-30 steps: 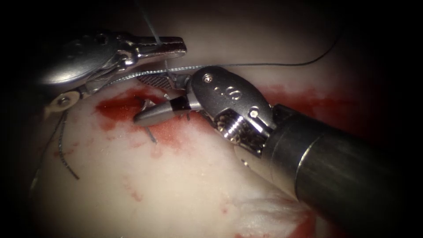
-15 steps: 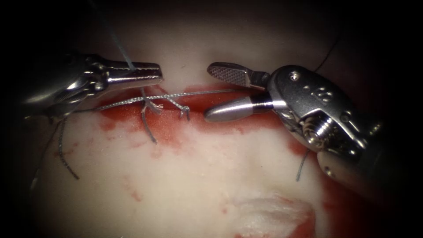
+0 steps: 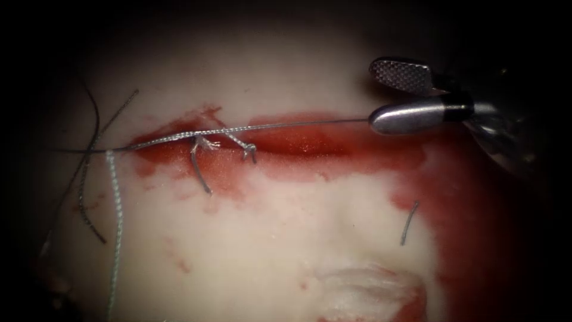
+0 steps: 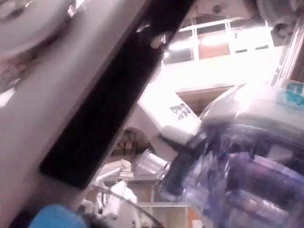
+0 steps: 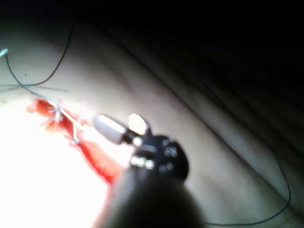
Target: Wound Closure
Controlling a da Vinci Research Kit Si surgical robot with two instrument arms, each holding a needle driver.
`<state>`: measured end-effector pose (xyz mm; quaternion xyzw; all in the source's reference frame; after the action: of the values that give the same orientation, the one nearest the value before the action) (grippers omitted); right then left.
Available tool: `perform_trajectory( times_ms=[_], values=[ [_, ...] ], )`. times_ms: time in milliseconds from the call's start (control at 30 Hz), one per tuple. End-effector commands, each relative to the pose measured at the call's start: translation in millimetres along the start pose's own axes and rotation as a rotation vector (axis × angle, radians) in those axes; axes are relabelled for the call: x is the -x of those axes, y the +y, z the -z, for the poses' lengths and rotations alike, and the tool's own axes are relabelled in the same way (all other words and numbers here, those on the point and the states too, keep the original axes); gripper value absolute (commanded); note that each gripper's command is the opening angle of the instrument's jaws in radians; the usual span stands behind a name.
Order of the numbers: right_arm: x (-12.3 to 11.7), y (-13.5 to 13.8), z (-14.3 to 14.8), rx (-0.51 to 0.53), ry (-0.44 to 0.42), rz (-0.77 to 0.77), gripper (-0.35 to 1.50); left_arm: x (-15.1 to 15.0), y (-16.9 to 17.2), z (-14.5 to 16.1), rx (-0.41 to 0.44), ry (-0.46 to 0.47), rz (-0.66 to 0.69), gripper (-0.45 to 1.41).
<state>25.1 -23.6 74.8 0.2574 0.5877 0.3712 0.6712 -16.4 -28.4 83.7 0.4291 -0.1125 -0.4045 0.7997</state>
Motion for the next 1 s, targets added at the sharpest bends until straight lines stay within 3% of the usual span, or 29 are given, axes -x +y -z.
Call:
perform_trajectory(
  times_ms=[33,167,233,300,367,400,500,567,667,800,900,1000],
  values=[
    [-1.1,0.5,-1.3,-0.007,0.004,-0.012,1.36,1.1,-0.1,1.1,-0.034,-0.012,-0.006,-0.45],
    [-0.5,0.2,-1.9,-0.008,0.003,-0.023,1.40,0.7,-0.8,0.3,-0.003,0.051,-0.214,-0.45],
    [-0.2,0.1,-2.2,-0.005,0.005,-0.026,1.41,0.6,-0.8,-0.7,0.088,0.090,-0.353,-0.45],
    [-0.1,-0.1,-2.5,-0.001,0.006,-0.031,1.41,1.0,-0.6,-1.4,0.224,0.086,-0.399,-0.45],
    [0.0,-0.3,-2.7,-0.001,0.006,-0.031,1.43,1.9,-0.3,-1.7,0.318,0.041,-0.402,0.56],
    [0.0,-0.3,-2.7,-0.001,0.007,-0.031,1.43,2.6,0.0,-1.6,0.352,0.017,-0.409,0.88],
    [0.1,-0.5,-3.0,-0.004,0.005,-0.043,1.43,3.7,1.0,-0.6,0.289,-0.150,-0.407,1.18],
    [0.1,-0.6,-3.0,-0.011,0.001,-0.054,1.43,3.8,1.6,0.2,0.237,-0.232,-0.406,1.20],
    [0.2,-0.7,-3.1,-0.012,0.001,-0.060,1.43,3.9,2.4,1.5,0.234,-0.271,-0.421,1.16],
    [0.3,-0.8,-3.2,-0.010,0.001,-0.070,1.43,4.1,2.8,2.3,0.315,-0.205,-0.388,1.21],
    [0.5,-0.9,-3.3,-0.009,0.002,-0.069,1.43,4.2,2.7,2.4,0.347,-0.164,-0.502,1.20],
    [0.6,-1.0,-3.5,-0.008,0.003,-0.068,1.45,4.3,2.0,2.5,0.323,-0.136,-0.566,1.15]
  ],
)
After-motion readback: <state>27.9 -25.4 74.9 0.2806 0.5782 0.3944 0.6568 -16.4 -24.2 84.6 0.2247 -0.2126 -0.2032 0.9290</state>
